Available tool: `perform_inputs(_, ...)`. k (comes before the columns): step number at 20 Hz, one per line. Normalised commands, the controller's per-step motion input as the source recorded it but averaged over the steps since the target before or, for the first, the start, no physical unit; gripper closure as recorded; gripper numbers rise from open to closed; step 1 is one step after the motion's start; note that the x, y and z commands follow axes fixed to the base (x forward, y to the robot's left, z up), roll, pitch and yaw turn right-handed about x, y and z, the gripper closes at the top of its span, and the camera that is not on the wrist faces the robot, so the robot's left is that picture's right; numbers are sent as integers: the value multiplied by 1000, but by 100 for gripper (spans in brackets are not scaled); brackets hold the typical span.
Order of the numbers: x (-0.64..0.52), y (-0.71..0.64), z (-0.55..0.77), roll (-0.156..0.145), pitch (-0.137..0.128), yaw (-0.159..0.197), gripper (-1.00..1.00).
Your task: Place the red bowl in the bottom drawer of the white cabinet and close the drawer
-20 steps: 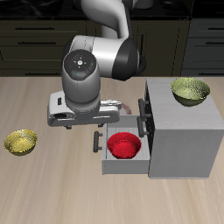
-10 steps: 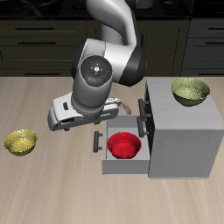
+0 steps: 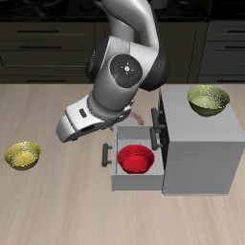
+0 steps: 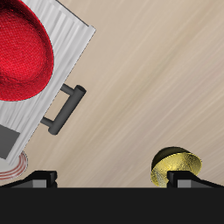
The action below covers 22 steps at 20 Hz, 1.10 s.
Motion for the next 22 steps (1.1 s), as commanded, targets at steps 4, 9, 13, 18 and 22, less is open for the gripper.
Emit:
perform_inputs(4, -97, -11, 58, -25, -47, 229, -100)
perform_inputs(9, -50, 83, 85, 1, -92, 203, -100)
perform_inputs(13, -36, 238, 23, 44, -148, 331, -100)
perform_inputs(18, -14, 133, -22, 22, -51, 155, -100)
perform_inputs(22, -49, 250, -210, 68, -95, 400, -100)
